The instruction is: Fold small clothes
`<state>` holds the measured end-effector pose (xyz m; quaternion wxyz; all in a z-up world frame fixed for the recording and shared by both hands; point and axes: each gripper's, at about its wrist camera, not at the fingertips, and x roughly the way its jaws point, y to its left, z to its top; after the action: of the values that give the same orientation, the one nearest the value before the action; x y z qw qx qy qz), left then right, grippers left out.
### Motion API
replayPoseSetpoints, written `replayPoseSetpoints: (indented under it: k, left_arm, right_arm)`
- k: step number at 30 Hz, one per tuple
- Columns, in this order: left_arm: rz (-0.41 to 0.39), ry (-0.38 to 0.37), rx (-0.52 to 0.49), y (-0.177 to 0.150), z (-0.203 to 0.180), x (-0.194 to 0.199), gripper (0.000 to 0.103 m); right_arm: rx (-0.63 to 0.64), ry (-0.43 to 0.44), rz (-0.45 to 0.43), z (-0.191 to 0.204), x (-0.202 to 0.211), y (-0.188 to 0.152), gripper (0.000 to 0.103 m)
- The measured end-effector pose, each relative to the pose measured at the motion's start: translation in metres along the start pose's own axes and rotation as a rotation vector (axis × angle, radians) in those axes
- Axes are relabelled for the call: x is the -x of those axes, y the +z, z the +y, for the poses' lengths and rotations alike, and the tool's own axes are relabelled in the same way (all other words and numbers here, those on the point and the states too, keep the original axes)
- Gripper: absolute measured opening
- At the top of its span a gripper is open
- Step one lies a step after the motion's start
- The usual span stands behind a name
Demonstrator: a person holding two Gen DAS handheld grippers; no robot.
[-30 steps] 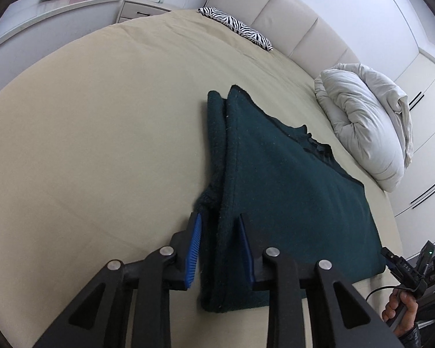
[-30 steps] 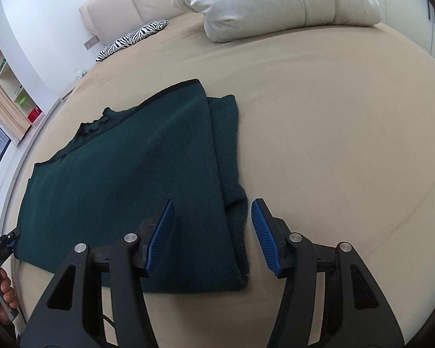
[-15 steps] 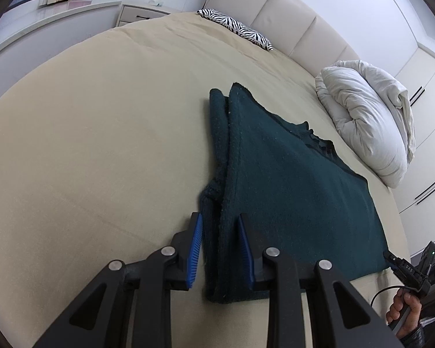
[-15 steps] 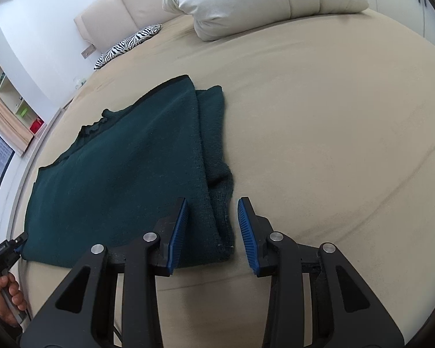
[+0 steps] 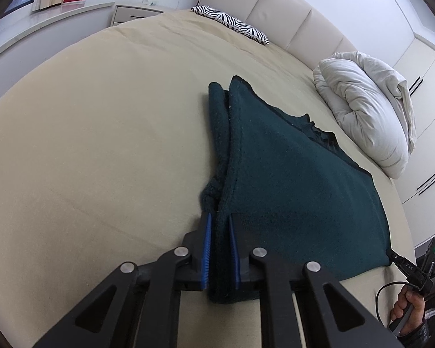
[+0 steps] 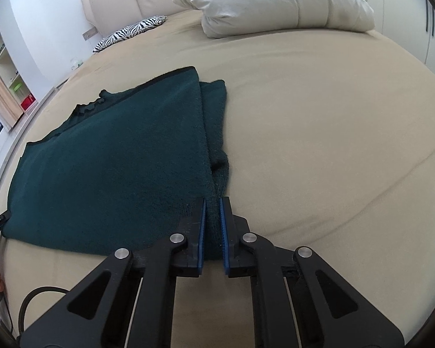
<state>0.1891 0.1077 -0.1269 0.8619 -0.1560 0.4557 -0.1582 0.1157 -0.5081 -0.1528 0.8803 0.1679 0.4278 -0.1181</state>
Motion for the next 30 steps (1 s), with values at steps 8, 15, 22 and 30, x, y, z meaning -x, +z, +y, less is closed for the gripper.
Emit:
replayPoseSetpoints:
  k: [8, 15, 22, 30]
  left_arm:
    - [-0.005, -0.023, 0.023, 0.000, 0.006, 0.002, 0.016]
    - [-0.075, -0.011, 0.026, 0.004, -0.006, 0.028, 0.026]
    - [-0.152, 0.017, -0.114, 0.030, -0.053, 0.032, 0.039]
    - [-0.137, 0.097, -0.232, 0.078, -0.102, -0.039, 0.039]
  right_arm:
    - [-0.056, 0.007, -0.016, -0.005, -0.007, -0.009, 0.008]
    - [-0.026, 0.043, 0.028, -0.005, 0.001, -0.002, 0.013]
    - [-0.030, 0.044, -0.051, 0.015, 0.038, 0.018, 0.015]
    - [0.042, 0.302, 0.014, 0.117, -0.016, 0.074, 0.046]
